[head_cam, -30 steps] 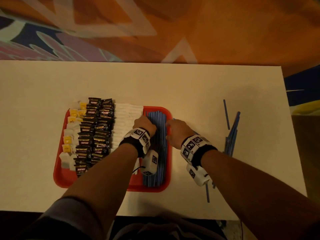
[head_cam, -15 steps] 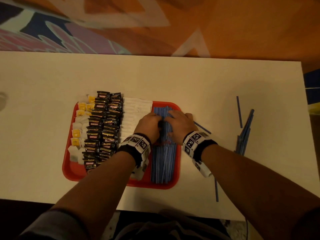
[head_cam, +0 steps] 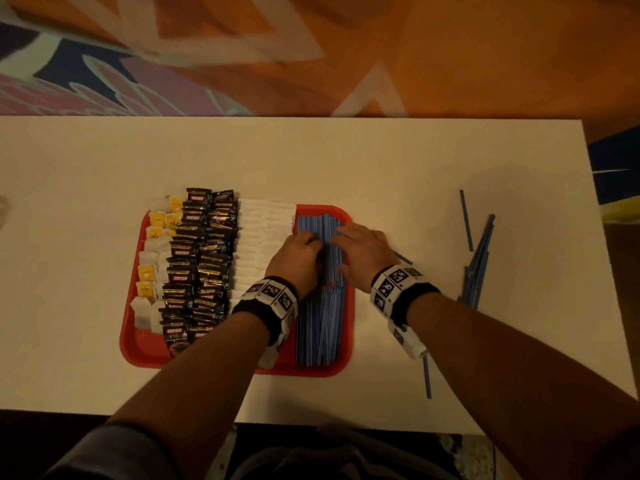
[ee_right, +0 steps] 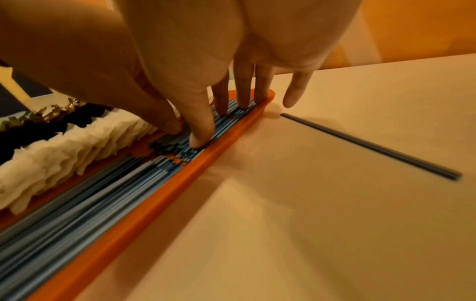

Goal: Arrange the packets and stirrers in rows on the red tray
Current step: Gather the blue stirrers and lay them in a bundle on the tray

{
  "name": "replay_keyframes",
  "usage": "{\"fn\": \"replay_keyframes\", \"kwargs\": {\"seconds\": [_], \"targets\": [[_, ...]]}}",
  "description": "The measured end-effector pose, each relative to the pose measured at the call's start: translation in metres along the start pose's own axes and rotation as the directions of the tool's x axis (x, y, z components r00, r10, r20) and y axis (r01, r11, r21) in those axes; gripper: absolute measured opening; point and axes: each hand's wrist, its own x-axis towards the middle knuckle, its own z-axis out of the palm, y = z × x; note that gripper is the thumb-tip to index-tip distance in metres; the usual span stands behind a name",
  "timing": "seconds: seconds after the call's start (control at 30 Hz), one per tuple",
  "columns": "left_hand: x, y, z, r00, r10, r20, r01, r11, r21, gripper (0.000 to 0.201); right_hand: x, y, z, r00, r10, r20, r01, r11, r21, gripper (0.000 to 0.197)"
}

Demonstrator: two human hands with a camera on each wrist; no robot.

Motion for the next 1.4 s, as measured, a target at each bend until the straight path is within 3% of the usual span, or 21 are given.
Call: {"fn": "replay_keyframes", "kwargs": {"seconds": [0.1, 0.23, 0.37, 0.47, 0.63, 0.77, 0.83, 1.07, 1.27, 1.33, 1.4], "targets": [[0.002, 0.025, -0.008, 1.0, -0.002, -0.024, 0.002, 1.0, -0.008, 0.032, -0.018, 0.018, -0.007, 0.992, 0.062, -0.107, -0.052, 0.995, 0.089, 0.049], [0.011, 0.072, -0.007, 0.997, 0.074, 0.021, -0.074, 0.997, 0.015, 0.032, -0.05, 0.056, -0.009, 0.967, 0.234, -0.097, -0.22, 0.966, 0.134, 0.048], [0.022, 0.119, 0.0, 0.967, 0.096, 0.235, -0.112, 0.992, 0.058, 0.047, -0.087, 0.106, -0.02, 0.922, 0.387, -0.023, -0.378, 0.909, 0.173, 0.053], [0.026, 0.143, 0.006, 0.932, 0.087, 0.353, -0.137, 0.984, 0.118, 0.051, -0.111, 0.136, -0.023, 0.898, 0.435, 0.068, -0.439, 0.894, 0.087, 0.066], [0.016, 0.161, 0.037, 0.929, 0.183, 0.322, -0.246, 0.954, 0.169, 0.033, -0.142, 0.155, -0.006, 0.904, 0.393, 0.168, -0.408, 0.91, 0.067, 0.083], [0.002, 0.161, 0.061, 0.908, 0.231, 0.349, -0.303, 0.938, 0.168, 0.068, -0.15, 0.163, 0.002, 0.928, 0.359, 0.096, -0.367, 0.926, 0.086, 0.079], [-0.006, 0.164, 0.067, 0.912, 0.198, 0.359, -0.277, 0.943, 0.182, 0.081, -0.154, 0.169, 0.0, 0.935, 0.349, 0.064, -0.354, 0.93, 0.102, 0.078], [-0.022, 0.178, 0.089, 0.919, 0.199, 0.341, -0.301, 0.913, 0.277, 0.094, -0.16, 0.177, 0.008, 0.942, 0.315, 0.118, -0.324, 0.944, 0.066, 0.088], [0.007, 0.186, 0.072, 0.929, 0.178, 0.326, -0.267, 0.93, 0.254, 0.066, -0.166, 0.186, 0.0, 0.949, 0.293, 0.115, -0.304, 0.948, 0.093, 0.083], [0.011, 0.186, 0.07, 0.957, 0.171, 0.232, -0.218, 0.956, 0.195, 0.042, -0.164, 0.192, -0.006, 0.949, 0.298, 0.101, -0.306, 0.949, 0.079, 0.078], [0.008, 0.184, 0.071, 0.984, 0.146, 0.107, -0.161, 0.974, 0.157, 0.031, -0.159, 0.198, -0.015, 0.949, 0.304, 0.087, -0.31, 0.948, 0.068, 0.074]]}}
